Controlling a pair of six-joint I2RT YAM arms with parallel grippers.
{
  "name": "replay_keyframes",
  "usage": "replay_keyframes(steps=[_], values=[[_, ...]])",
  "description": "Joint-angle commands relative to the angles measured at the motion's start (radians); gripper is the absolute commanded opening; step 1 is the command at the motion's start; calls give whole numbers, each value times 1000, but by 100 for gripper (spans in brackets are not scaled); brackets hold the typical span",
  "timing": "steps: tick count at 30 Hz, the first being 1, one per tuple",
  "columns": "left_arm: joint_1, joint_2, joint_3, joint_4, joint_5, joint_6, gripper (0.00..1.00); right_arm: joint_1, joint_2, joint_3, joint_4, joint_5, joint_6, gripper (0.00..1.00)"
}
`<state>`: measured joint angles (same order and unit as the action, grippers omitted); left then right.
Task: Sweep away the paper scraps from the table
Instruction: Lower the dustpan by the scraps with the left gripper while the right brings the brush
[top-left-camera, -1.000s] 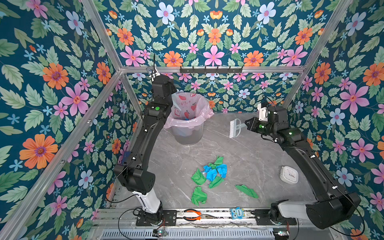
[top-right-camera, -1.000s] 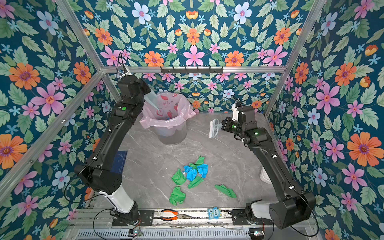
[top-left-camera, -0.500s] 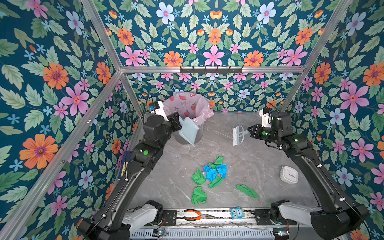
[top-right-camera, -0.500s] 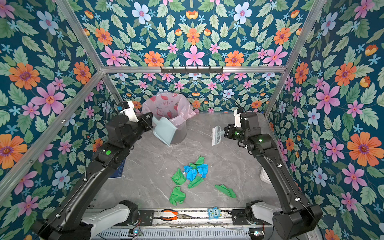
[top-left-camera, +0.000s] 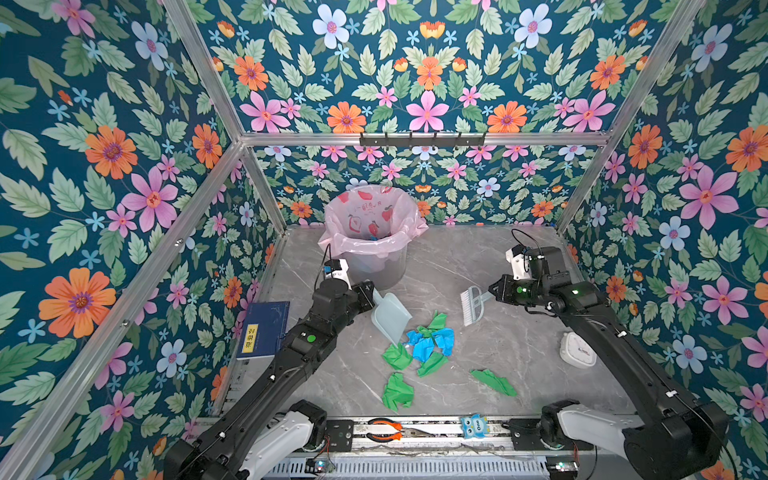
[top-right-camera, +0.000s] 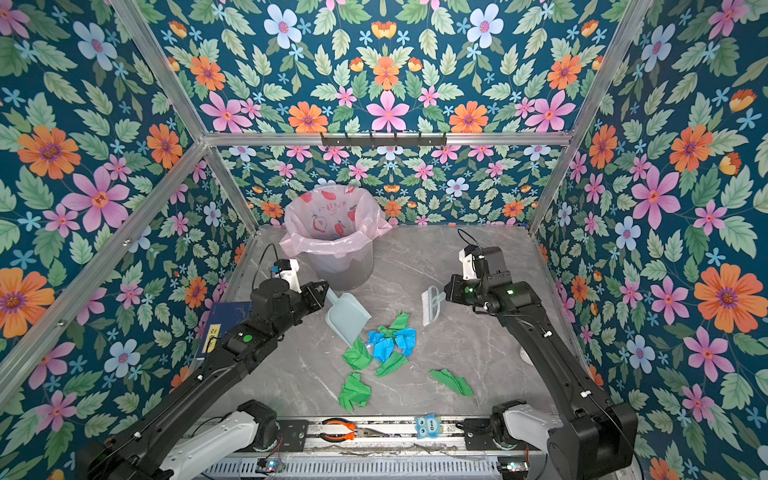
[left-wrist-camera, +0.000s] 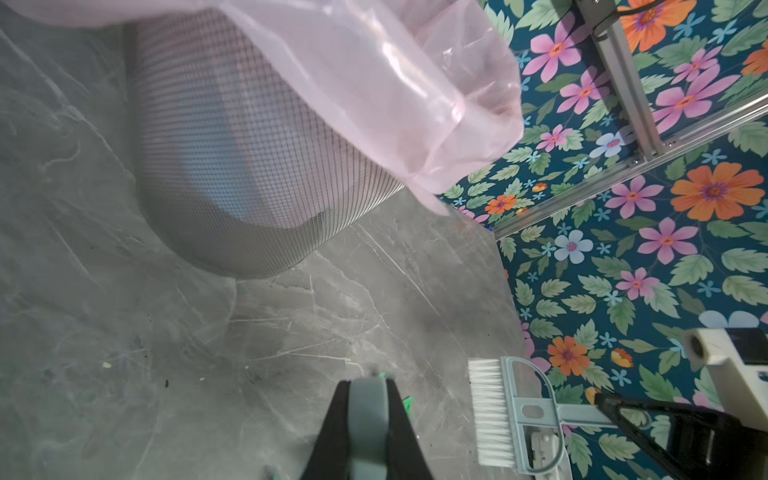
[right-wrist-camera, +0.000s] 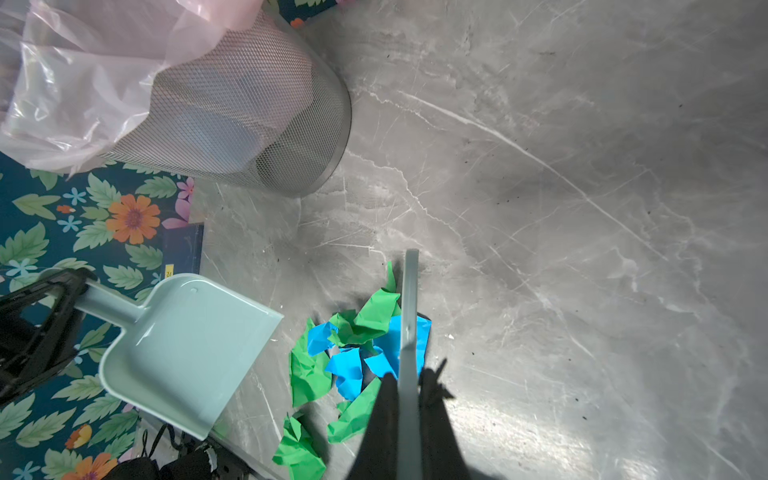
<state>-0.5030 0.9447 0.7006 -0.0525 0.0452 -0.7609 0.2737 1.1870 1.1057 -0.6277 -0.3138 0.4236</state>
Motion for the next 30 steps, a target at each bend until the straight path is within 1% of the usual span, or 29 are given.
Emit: replay_keyframes(steps=[1,6,8,10,13,15,17,20,22,25,28,30], values=[[1,21,-43,115,-34,22,0,22,12,1,28,14,18,0],[6,52,-132,186,-67,51,0,47,4,-22,3,73,37,0],[13,48,-165,207,-80,67,0,57,-21,-42,12,40,27,0],[29,39,-201,237,-76,71,0,77,-43,-52,1,35,12,0],[62,39,-236,258,-56,64,0,105,-32,-34,-78,70,11,0],[78,31,-256,274,-46,61,0,134,-46,-46,-88,70,12,0],[92,29,-263,275,-40,61,0,163,-77,-57,-71,33,-5,0],[123,23,-264,273,-27,63,0,195,-126,-76,-14,-101,-10,0],[156,7,-265,270,-11,64,0,252,-138,-72,8,-123,-17,0],[217,-26,-266,257,22,67,0,345,-102,-62,36,-155,-28,0],[294,-41,-281,267,95,55,0,458,-49,-78,139,-180,-16,0],[326,-49,-301,283,128,42,0,538,-9,-76,199,-182,-20,0]])
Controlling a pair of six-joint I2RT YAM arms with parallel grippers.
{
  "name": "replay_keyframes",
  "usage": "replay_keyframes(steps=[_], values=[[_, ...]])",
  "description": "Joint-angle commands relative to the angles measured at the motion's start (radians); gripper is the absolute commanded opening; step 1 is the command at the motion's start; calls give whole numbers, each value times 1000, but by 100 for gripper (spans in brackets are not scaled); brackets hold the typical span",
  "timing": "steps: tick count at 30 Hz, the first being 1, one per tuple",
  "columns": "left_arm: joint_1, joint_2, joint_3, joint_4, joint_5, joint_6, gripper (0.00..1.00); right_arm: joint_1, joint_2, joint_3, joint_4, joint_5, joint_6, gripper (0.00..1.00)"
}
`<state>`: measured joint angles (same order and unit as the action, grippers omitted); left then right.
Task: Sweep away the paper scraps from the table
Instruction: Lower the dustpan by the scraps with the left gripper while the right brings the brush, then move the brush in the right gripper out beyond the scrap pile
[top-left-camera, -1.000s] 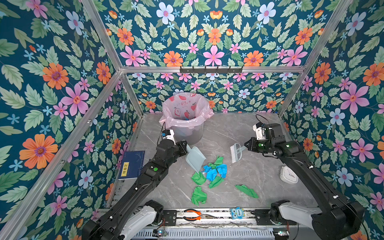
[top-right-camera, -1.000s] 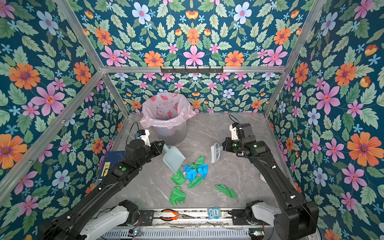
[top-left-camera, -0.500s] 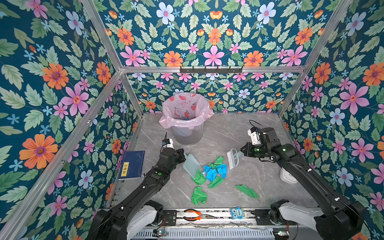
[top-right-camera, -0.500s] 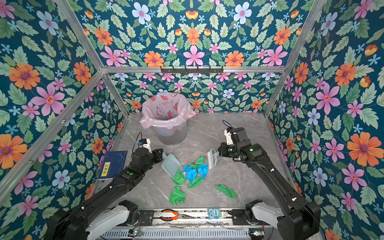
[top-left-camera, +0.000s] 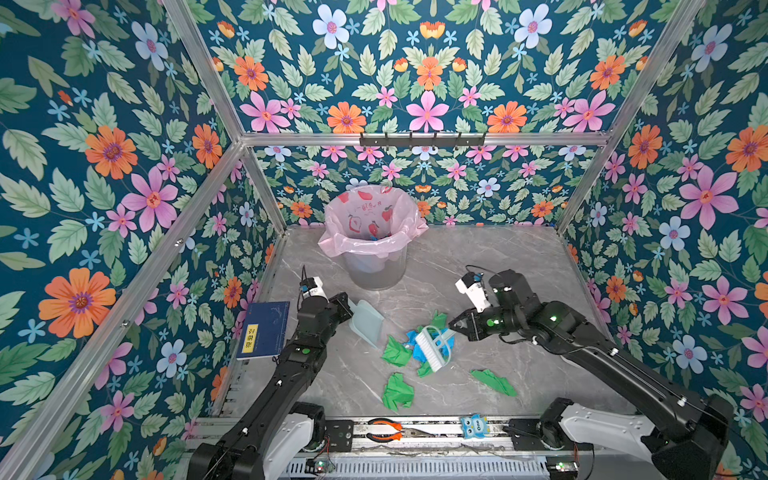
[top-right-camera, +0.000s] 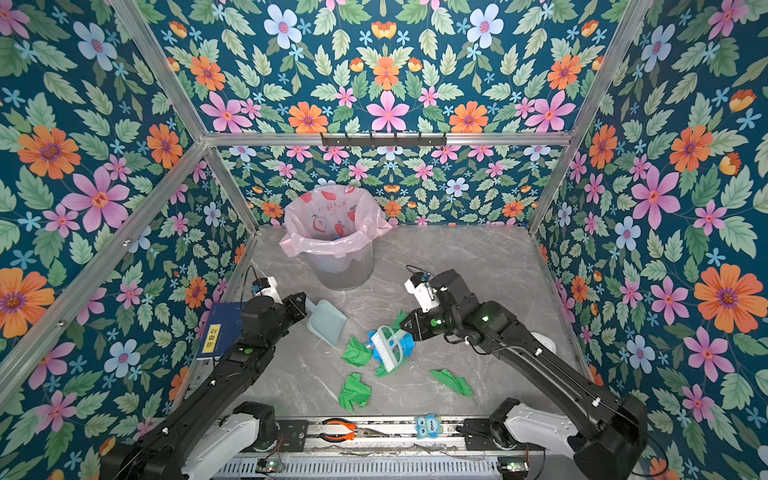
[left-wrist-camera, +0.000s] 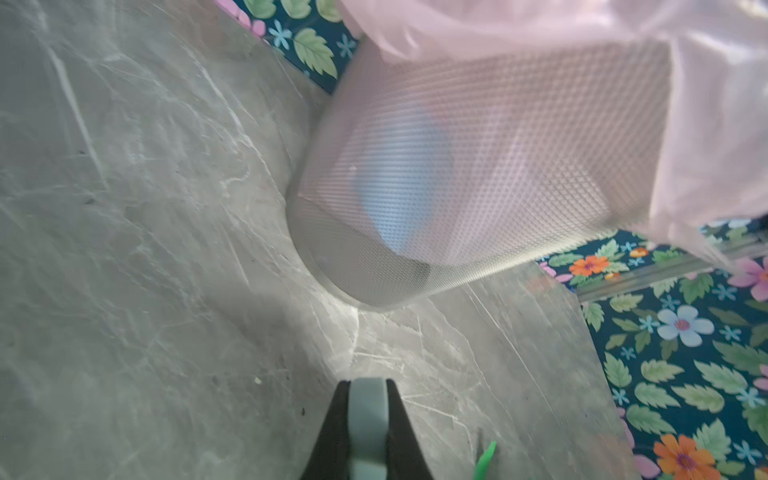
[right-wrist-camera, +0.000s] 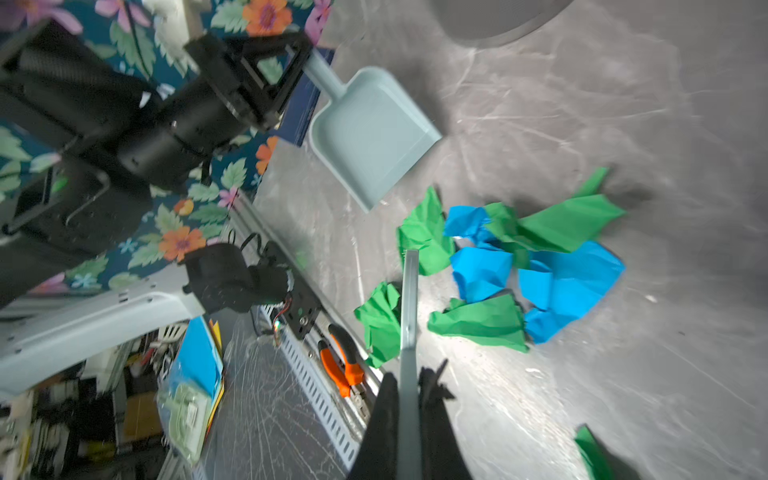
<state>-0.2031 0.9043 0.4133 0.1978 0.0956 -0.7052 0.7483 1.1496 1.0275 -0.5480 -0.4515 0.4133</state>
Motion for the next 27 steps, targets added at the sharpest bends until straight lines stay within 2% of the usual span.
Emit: replay_keyframes(steps=[1,6,10,15,21,27], values=[[36,-14,-21,37,84,-19,0,95,52,9,138,-47,-14,0],[54,-23,-47,56,98,-33,0,207,177,22,245,-113,-19,0],[64,-21,-57,74,111,-45,0,247,302,39,264,-115,-34,0],[76,-25,-57,72,121,-43,0,247,377,39,271,-90,-64,0],[79,-6,-63,89,136,-45,0,239,432,19,223,17,-98,0],[79,5,-70,113,150,-56,0,159,409,-16,182,114,-112,0]])
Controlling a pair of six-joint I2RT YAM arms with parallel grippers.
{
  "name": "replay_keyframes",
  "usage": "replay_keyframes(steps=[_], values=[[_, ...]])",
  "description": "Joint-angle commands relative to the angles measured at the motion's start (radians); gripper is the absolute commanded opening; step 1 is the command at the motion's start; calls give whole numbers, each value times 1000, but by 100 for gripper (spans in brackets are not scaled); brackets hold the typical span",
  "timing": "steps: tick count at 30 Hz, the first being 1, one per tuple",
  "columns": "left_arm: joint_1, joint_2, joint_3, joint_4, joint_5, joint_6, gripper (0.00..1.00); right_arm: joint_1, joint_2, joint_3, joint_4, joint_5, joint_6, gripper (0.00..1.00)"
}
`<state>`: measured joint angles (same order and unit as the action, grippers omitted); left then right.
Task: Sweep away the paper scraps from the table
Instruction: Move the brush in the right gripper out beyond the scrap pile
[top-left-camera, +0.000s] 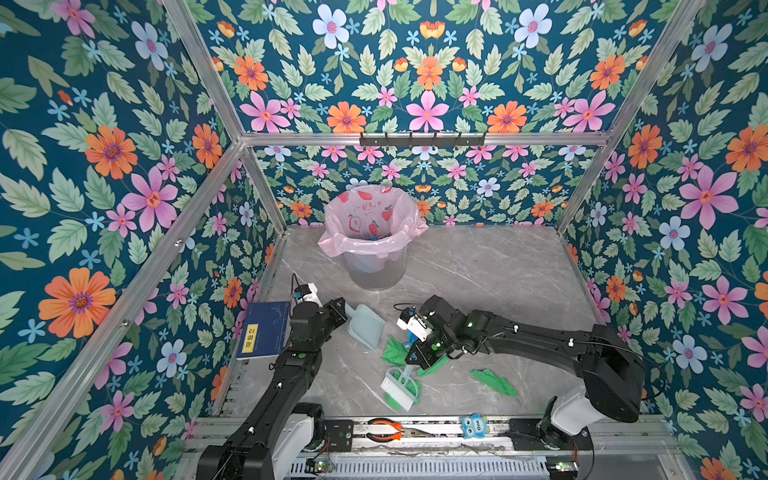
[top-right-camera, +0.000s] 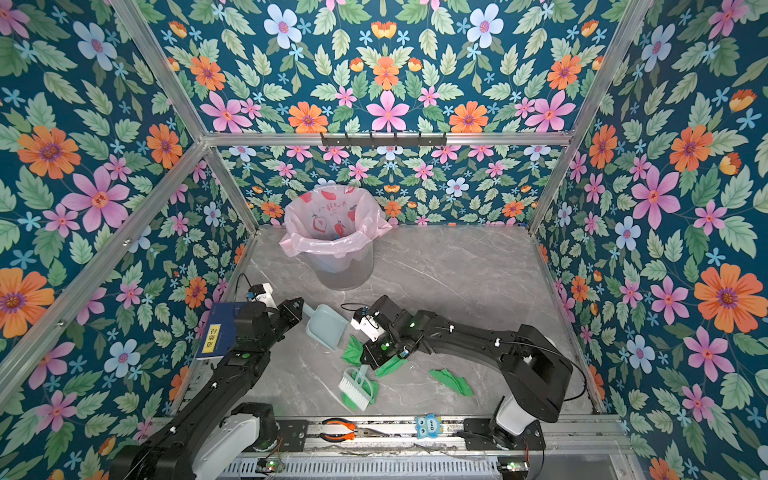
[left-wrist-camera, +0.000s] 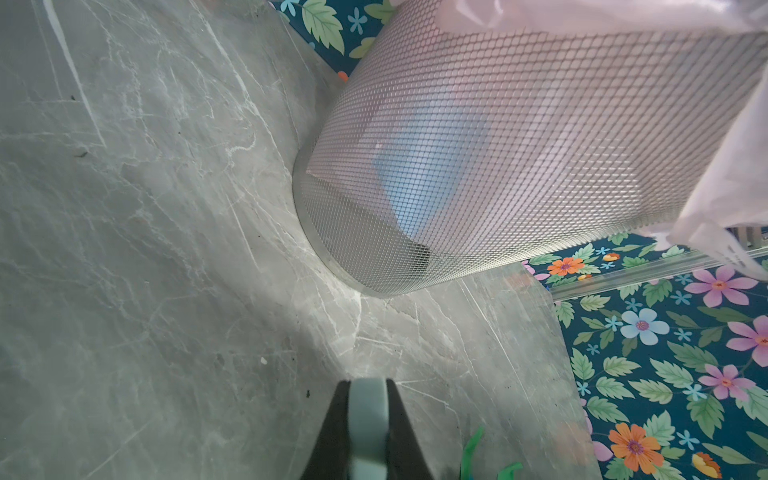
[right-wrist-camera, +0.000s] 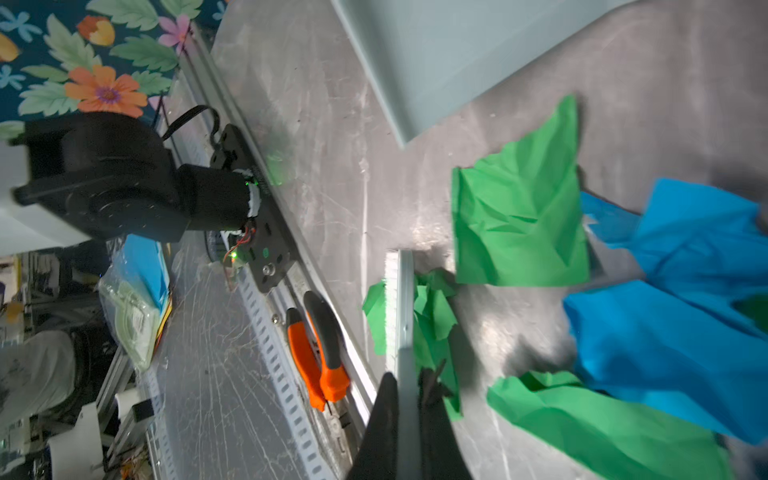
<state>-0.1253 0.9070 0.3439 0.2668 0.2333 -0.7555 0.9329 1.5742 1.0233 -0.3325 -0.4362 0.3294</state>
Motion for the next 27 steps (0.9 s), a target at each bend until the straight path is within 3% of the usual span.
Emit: replay_keyframes(steps=[1,9,14,20,27], values=[[1,4,0,45,12,-5,0,-41,-26,-11,-46,116,-35,0],[1,15,-3,61,21,-9,0,-152,-44,31,-100,238,-94,0],[1,12,-8,66,18,-13,0,-183,-20,101,-141,386,-161,0],[1,11,0,64,24,-13,0,-196,-40,211,-247,324,-186,0],[1,-12,6,48,32,-13,0,-193,-364,165,-511,281,-98,0]])
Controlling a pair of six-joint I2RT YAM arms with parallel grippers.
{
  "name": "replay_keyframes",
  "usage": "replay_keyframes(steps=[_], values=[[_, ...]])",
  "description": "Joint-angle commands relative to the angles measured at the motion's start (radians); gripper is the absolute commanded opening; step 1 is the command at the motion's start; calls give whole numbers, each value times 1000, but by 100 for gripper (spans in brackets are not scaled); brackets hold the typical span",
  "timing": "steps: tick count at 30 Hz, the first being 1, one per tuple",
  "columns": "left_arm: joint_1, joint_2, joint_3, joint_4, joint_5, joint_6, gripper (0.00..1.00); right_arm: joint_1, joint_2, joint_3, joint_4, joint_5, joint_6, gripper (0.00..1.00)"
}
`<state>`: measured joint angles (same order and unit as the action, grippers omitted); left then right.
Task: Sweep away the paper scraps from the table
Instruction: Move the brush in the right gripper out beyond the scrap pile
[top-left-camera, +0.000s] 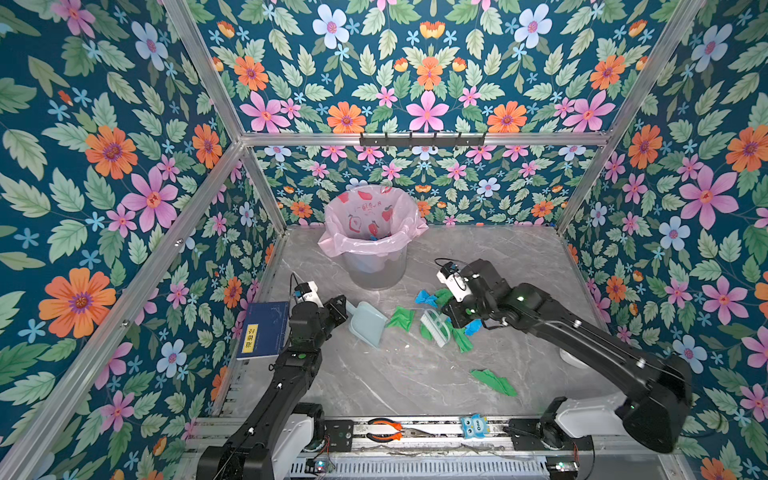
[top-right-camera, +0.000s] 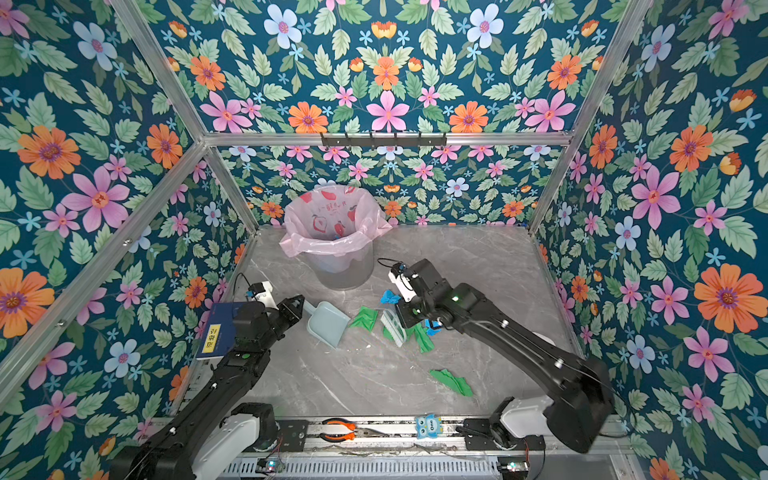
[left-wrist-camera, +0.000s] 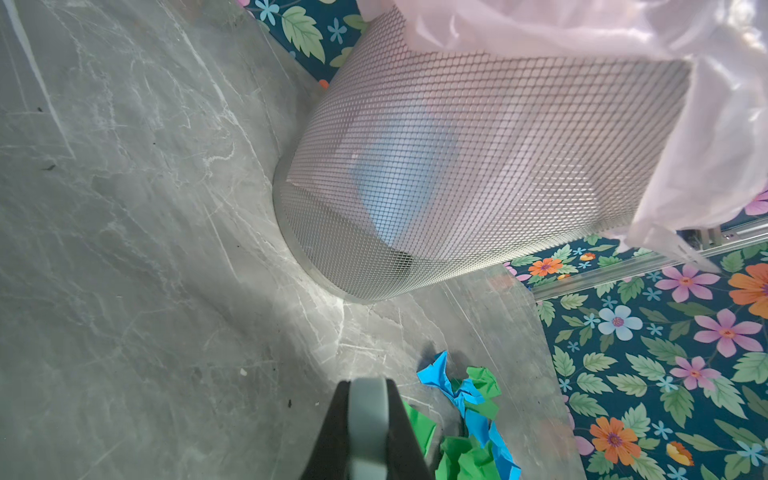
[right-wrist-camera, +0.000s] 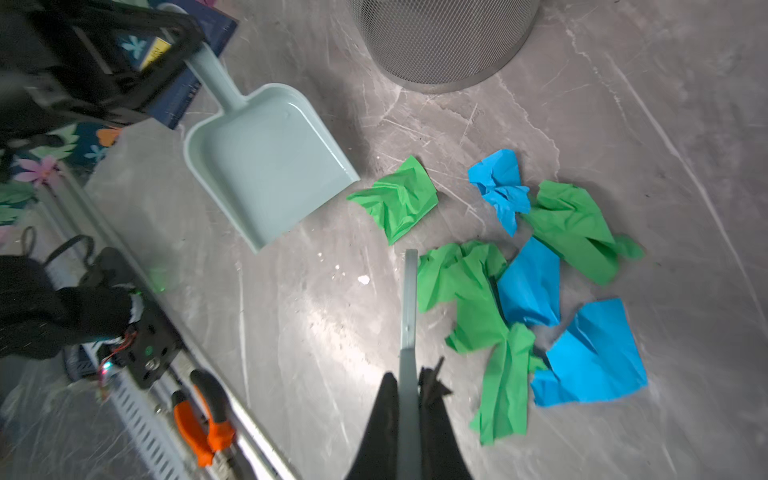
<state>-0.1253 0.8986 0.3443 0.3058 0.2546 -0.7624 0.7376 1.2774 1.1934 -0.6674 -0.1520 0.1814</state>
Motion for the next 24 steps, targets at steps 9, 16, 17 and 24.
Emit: replay_keyframes(steps=[9,16,17,24], values=[[1,-23,31,-45,3,9,0,2,-133,44,-718,550,473,0],[1,3,34,-28,18,1,0,-6,-80,-15,-943,576,805,0],[1,6,33,-23,20,0,0,-6,-69,-38,-946,561,825,0],[1,20,15,-4,24,-6,0,-6,-149,-174,-728,440,848,0]])
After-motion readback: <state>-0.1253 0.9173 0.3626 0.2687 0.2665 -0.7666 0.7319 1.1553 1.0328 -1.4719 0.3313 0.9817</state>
